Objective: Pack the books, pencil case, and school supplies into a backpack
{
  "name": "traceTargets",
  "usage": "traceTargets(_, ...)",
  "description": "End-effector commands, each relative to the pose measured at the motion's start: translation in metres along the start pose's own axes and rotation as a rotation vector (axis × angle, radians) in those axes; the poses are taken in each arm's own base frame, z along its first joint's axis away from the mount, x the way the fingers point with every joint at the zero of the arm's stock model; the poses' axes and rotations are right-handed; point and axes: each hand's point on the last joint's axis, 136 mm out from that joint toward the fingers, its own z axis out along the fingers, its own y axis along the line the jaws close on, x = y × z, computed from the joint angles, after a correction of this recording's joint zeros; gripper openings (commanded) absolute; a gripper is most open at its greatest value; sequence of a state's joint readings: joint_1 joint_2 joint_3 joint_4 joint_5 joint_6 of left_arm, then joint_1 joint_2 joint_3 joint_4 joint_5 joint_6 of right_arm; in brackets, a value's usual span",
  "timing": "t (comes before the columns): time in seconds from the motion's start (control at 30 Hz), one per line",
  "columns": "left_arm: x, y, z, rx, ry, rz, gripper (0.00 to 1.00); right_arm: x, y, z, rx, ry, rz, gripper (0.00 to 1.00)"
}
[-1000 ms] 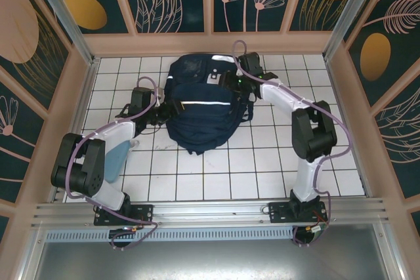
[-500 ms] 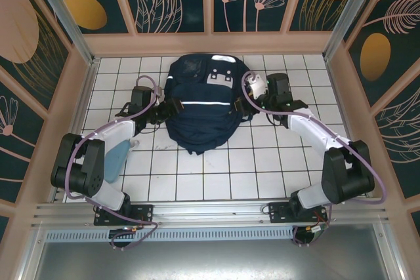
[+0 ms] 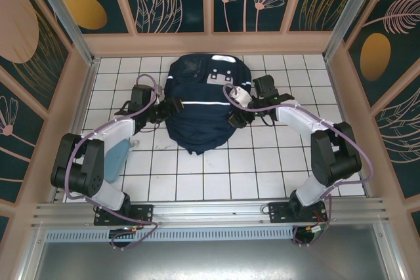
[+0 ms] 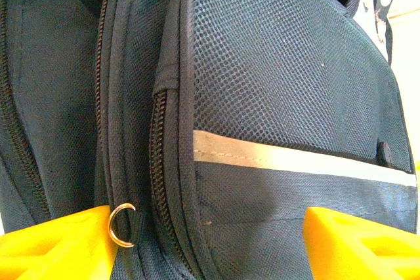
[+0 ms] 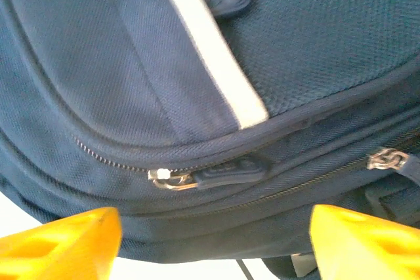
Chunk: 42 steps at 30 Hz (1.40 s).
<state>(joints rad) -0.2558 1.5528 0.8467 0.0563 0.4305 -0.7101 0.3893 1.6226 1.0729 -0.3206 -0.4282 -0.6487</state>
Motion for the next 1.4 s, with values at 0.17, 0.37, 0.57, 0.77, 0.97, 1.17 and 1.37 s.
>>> traceTargets(0.17,-0.013,-0.011,-0.001,-0.001,-0.028,0.036,0.73,-0.016,-0.012,0.003,0.022,-0.055,-0.158,0.63)
traceTargets(0.37,-0.015,-0.009,-0.001,-0.012,-0.03,0.033,0.73,-0.019,-0.007,0.002,-0.027,-0.077,-0.192,0.52)
traceTargets(0.57,-0.013,-0.007,0.001,-0.015,-0.022,0.029,0.73,-0.022,-0.011,-0.002,-0.027,-0.105,-0.188,0.67)
traceTargets(0.77,-0.012,-0.006,0.002,-0.014,-0.018,0.026,0.73,-0.029,0.0,0.001,-0.129,-0.13,-0.196,0.7)
traceTargets(0.97,-0.01,-0.006,0.002,-0.013,-0.014,0.023,0.73,-0.025,-0.006,0.014,-0.141,-0.103,-0.171,0.68)
traceTargets(1.17,-0.008,-0.006,0.003,-0.006,-0.007,0.018,0.73,-0.021,-0.001,0.018,-0.181,-0.086,-0.142,0.61)
traceTargets(1.37,-0.007,-0.007,0.004,0.005,-0.002,0.016,0.73,-0.016,0.036,0.002,-0.325,-0.067,-0.106,0.47)
